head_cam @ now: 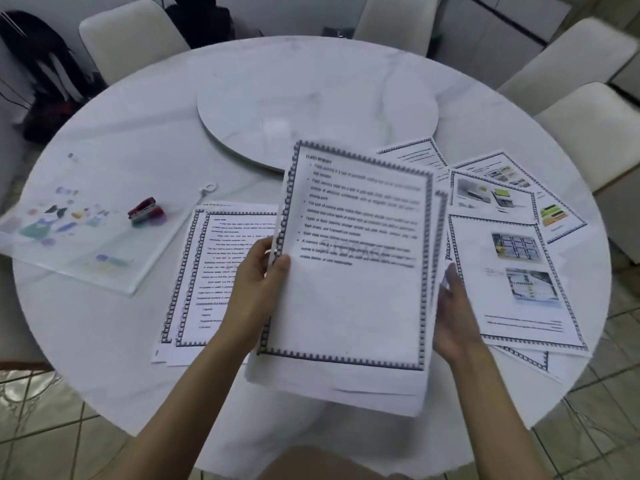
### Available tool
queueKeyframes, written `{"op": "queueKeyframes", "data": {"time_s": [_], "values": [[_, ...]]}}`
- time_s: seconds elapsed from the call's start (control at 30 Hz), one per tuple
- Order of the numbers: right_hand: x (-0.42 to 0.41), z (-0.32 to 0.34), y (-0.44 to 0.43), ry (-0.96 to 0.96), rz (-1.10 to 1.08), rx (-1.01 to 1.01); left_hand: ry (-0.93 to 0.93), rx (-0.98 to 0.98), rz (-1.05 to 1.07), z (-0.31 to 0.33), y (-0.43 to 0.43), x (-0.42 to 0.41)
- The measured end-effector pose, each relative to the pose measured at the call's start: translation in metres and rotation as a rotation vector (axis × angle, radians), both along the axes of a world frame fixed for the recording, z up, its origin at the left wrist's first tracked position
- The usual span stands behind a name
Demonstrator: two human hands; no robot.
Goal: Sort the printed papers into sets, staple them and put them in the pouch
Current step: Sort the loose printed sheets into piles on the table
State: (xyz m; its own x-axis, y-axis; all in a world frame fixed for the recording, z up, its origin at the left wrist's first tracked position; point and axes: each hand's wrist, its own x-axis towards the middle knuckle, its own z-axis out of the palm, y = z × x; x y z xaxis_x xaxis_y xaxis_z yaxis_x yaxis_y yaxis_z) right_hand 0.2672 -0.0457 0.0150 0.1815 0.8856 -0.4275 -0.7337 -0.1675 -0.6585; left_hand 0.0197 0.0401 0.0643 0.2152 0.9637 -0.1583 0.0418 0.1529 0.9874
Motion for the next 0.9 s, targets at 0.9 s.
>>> {"op": "queueKeyframes", "data": {"time_s": [0.9], "values": [[0.024,-0.036,-0.011,-0.558,-0.023,-0.141,0.067,-0.484,-0.141,-0.059,-0.001,0.011]]}}
